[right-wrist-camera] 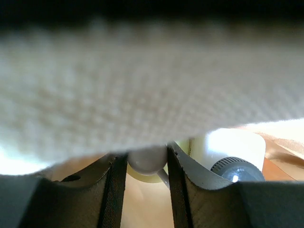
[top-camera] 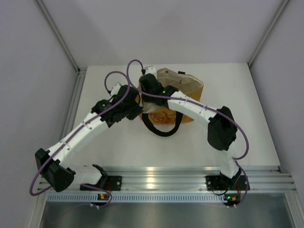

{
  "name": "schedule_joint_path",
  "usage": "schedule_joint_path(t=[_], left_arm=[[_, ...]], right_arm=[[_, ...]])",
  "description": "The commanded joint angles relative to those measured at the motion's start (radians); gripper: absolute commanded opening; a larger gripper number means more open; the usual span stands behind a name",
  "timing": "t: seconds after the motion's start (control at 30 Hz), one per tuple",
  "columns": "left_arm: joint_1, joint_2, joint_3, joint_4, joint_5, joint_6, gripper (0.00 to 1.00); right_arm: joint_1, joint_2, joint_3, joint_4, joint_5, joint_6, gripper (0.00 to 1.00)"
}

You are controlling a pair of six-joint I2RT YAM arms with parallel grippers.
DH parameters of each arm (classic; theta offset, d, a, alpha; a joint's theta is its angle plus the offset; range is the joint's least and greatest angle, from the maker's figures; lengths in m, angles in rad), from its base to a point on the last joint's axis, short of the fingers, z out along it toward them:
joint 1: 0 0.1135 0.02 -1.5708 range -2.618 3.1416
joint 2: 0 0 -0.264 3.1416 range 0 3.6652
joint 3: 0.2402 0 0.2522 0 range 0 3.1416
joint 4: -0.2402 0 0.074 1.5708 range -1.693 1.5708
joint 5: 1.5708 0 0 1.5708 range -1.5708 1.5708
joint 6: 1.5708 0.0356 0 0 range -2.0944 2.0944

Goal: Take the personal care products out of the canvas bag

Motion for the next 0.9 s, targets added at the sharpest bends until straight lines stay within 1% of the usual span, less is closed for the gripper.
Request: schedule_joint_path(t=[0.0, 0.13, 0.43, 0.87], left_arm=[[-0.003, 0.003, 0.031, -0.001, 0.003, 0.009, 0.0], [-0.003, 0.0, 0.024, -0.001, 0.003, 0.005, 0.0], [-0.003, 0.009, 0.017, -0.002, 0.0, 0.0, 0.0], [-0.003, 0.029, 0.039, -0.002, -0.007, 0.014, 0.0]], right_arm=[[0.027, 0.03, -0.003, 0.016, -0.023, 0.001, 0.0], [0.027, -0.007, 0.02, 0.017, 0.0, -0.017, 0.0], [0.027, -0.085, 0.144, 0.016, 0.032, -0.1, 0.0], [0.027, -0.155, 0.135, 0.01, 0.029, -0.152, 0.0]])
